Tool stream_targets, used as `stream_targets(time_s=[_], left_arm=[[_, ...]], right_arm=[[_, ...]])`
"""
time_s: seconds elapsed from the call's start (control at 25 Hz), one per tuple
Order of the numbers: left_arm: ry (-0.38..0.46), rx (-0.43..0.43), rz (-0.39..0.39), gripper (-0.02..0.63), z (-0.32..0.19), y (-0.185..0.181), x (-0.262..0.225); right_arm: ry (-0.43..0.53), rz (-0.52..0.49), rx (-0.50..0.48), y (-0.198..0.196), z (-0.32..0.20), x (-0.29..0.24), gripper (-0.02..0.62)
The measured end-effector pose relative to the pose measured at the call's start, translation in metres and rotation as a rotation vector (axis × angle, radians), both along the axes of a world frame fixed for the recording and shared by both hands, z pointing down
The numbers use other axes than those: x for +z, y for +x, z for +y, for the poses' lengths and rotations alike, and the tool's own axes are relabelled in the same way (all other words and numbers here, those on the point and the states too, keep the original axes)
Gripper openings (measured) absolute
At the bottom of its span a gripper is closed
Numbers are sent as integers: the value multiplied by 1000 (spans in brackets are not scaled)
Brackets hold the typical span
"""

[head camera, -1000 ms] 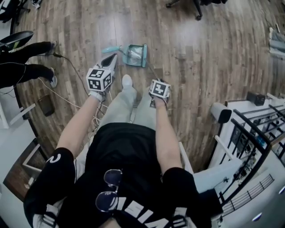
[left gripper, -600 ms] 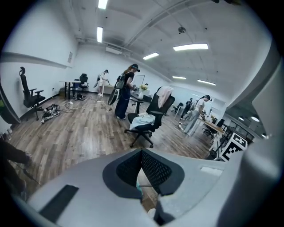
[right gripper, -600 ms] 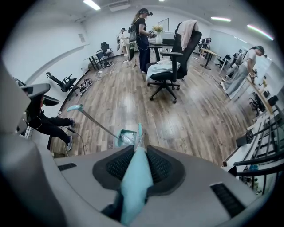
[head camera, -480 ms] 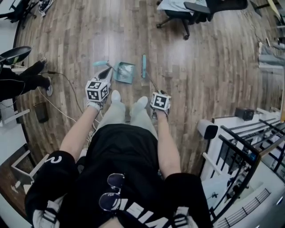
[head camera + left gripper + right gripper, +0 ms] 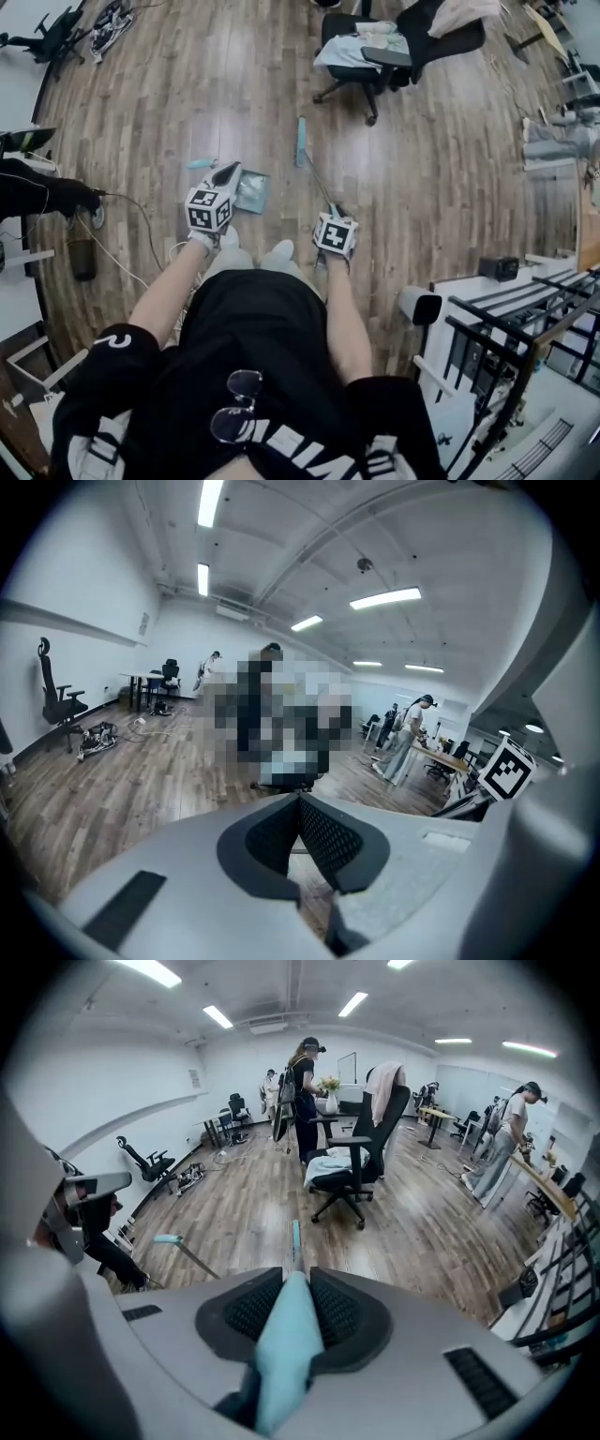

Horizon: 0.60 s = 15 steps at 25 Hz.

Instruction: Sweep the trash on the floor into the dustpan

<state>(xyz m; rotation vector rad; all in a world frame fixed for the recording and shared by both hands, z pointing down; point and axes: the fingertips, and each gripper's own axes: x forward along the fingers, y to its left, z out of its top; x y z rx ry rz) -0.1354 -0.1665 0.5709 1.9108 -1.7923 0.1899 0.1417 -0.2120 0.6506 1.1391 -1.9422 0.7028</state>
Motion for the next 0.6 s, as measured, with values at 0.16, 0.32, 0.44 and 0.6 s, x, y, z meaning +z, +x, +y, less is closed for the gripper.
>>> stream_targets(time_s=[0.16,0.32,0.44,0.6], left_arm=[[12,34,-30,-2,-3,12,-8],[10,49,-42,-2,-7,17,-11],[8,66,-51,-2,-10,24,-13],[11,75,-55,-2,-15,28,-17]], right_arm=[[38,-26,0,1,-11,-14,84],[29,-39,6,4,-16,-18,84],[23,-37,11,9,-17,-18,84],[21,-60,15,11,-21,-21,84]])
